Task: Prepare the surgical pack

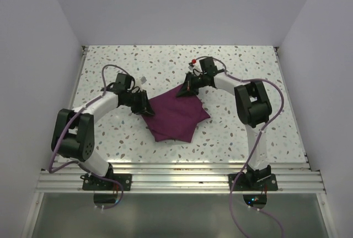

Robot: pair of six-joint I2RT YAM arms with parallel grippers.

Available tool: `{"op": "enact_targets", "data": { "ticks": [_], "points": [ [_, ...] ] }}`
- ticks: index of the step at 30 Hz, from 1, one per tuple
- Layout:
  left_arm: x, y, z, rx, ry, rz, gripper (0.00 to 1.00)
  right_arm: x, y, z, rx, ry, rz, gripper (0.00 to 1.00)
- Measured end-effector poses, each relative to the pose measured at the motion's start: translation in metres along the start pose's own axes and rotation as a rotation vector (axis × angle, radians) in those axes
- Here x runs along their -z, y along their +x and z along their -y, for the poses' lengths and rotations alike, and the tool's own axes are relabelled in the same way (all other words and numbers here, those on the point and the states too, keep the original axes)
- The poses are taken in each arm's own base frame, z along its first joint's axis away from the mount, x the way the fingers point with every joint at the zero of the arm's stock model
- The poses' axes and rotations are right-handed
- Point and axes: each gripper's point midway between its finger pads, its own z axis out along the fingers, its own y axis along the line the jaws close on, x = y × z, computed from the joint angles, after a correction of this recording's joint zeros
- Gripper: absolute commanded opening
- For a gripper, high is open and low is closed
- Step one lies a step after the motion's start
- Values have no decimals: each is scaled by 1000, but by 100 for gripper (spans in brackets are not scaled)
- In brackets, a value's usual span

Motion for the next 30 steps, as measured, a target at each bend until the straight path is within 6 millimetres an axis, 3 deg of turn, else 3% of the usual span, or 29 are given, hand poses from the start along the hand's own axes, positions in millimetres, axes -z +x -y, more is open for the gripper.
{"op": "enact_targets", "data": {
  "ticks": [5, 11, 17, 21, 23, 25, 28, 30],
  "points": [
    [13, -2, 11, -44, 23, 24, 22, 10, 4, -6, 22, 10, -10, 0],
    [13, 15, 15, -38, 77, -10, 22, 42, 39, -11, 39, 25, -21, 0],
    [5, 48, 3, 11, 86, -86, 23, 66, 69, 22, -26, 66, -25, 0],
    [11, 51, 7, -5, 91, -73, 28, 72, 71, 35, -50, 88, -22, 1],
    [19, 49, 11, -43, 71, -41, 34, 73, 71, 33, -43, 101, -13, 16],
    [28, 45, 20, -104, 50, -3, 42, 79, 72, 32, -40, 130, -4, 24],
    [37, 37, 48, -245, 25, 62, 48, 94, 74, 23, -36, 177, 26, 59],
    [37, 39, 71, -349, 18, 86, 48, 108, 73, 14, -33, 207, 67, 89]
  ]
}}
